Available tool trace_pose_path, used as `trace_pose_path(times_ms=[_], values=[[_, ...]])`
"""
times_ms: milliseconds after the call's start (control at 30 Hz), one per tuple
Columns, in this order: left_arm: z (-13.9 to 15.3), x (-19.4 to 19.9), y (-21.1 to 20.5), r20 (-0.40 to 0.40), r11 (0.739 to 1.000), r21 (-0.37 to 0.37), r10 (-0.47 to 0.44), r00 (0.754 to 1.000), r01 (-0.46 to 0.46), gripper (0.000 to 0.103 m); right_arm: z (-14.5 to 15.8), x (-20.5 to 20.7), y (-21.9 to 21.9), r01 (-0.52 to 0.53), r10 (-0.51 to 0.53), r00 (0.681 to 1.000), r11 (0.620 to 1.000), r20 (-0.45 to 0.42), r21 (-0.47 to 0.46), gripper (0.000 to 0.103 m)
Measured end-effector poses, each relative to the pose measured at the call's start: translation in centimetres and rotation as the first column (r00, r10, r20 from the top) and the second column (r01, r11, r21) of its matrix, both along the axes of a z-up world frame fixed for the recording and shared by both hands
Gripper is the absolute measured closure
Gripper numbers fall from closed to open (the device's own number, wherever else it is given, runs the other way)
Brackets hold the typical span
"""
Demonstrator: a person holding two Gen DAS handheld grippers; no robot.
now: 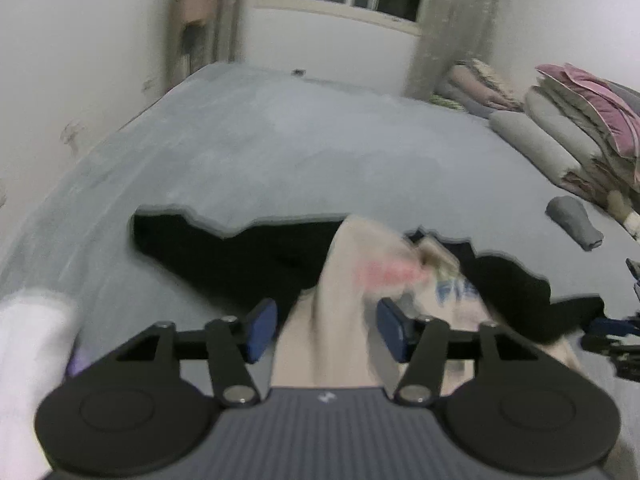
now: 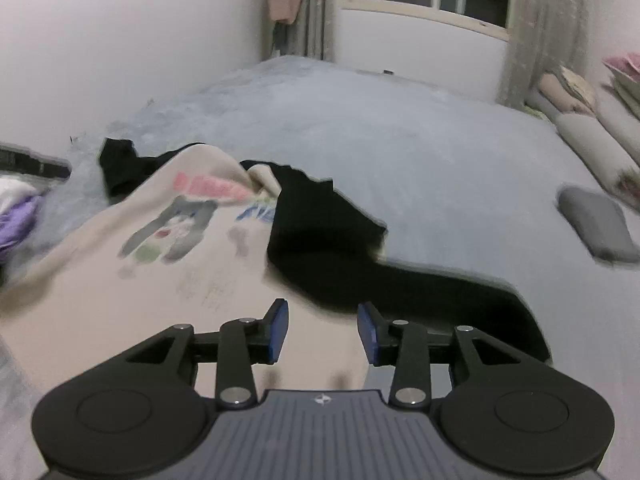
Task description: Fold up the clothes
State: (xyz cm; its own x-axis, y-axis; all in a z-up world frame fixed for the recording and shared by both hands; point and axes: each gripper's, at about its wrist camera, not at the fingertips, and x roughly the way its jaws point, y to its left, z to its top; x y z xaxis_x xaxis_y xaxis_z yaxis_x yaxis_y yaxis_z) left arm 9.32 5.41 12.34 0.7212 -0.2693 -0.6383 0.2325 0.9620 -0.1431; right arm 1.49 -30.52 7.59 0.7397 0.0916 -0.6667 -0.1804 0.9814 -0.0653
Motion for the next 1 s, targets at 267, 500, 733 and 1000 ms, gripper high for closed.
trace_pose_path(times_ms=[267,500,733,1000], values=[[-4.0,12.9,-6.6,-0.034,0.987,0.106,-0.117,0.993,0.120,0.032,-0.8,12.5,-0.2,-0.073,0.079,0.995,0.993,-0.063,0.093,0.056],[-9.5,15.1,-11.2,-0.087,0.951,0.153,-0.258,0.962,0.269,0.073,-4.7,15.8,3.7,-0.250,0.242,0.959,0.967,-0.145,-0.041,0.081],[-6.4,15.4,-9.9,-0.012,0.979,0.133,-0.155,0.988,0.155,0.103,-0.9,14.6,4.5,-0.148,0.188,0.976,0.940,0.106,-0.308,0.093],[-7.1,15.4,-7.4,-0.041,0.970,0.204,-0.124,0.991,0.130,0.073,-0.5,17.1,1.9,-0.108,0.122,0.992,0.961,0.041,-0.256,0.093]])
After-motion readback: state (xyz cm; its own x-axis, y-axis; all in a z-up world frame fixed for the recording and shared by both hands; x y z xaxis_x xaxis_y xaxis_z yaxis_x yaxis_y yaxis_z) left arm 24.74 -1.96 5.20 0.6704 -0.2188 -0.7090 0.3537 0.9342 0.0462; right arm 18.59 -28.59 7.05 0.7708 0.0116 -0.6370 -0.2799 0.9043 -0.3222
